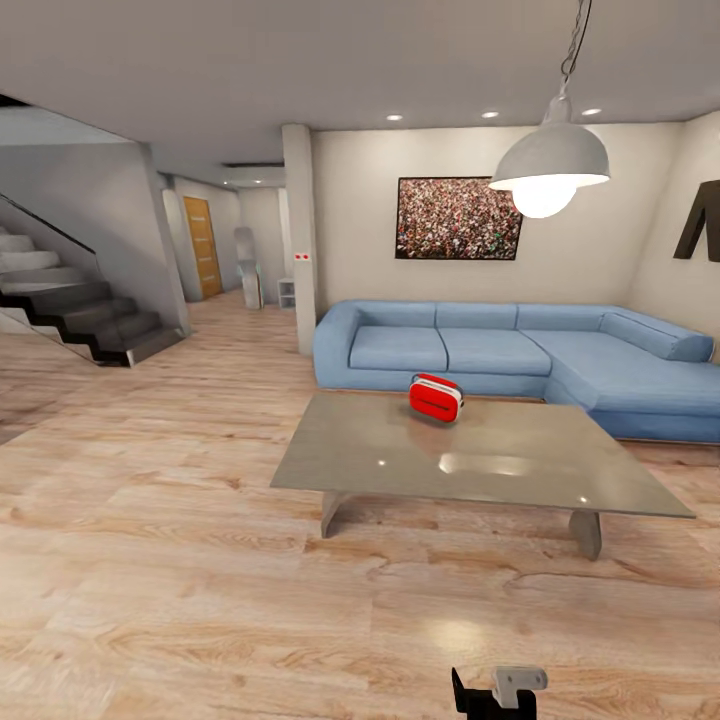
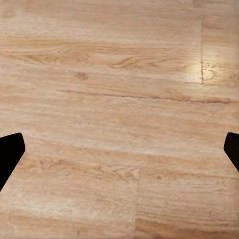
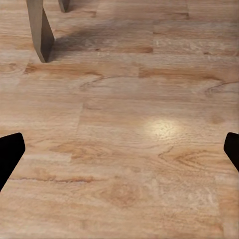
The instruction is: Turn on the radio receiver that's on the table in the living room.
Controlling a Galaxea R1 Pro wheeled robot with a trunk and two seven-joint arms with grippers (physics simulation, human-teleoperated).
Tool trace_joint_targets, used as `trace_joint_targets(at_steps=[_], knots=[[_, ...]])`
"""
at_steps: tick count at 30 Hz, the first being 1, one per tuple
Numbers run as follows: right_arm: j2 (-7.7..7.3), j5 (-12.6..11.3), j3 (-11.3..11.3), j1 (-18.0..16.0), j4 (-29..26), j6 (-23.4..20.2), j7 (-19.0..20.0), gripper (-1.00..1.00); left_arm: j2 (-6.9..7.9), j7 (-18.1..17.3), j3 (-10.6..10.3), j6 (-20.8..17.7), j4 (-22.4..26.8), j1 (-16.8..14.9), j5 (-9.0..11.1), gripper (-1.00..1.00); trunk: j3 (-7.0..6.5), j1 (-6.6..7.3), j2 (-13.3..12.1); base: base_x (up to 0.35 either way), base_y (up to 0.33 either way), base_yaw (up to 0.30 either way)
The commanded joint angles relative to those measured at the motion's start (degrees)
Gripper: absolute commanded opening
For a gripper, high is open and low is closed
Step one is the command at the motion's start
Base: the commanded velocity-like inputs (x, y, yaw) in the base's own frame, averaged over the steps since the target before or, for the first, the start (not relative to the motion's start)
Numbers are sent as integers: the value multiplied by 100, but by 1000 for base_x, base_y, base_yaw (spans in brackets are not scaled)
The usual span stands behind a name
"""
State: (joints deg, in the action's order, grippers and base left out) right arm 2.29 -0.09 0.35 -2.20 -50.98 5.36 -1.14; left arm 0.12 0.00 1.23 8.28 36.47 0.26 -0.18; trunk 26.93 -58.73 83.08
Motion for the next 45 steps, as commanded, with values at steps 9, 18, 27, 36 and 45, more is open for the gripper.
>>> trace_joint_targets(at_steps=[9,18,27,36,45], knots=[[2,12,0,0,2,0,0,100,-3,0,0,0,-4,0,0,100,0,0,0,0,0,0],[19,18,12,0,894,-1,26,100,5,0,0,-1,45,0,0,100,0,0,0,0,0,0],[41,0,8,0,2663,285,25,100,2,0,0,-2,39,0,5,100,0,0,0,0,0,0],[33,0,25,0,4010,526,26,100,5,0,0,-2,36,0,0,100,0,0,0,0,0,0],[34,0,27,0,4043,527,26,100,5,0,0,-2,44,0,0,100,0,0,0,0,0,0]])
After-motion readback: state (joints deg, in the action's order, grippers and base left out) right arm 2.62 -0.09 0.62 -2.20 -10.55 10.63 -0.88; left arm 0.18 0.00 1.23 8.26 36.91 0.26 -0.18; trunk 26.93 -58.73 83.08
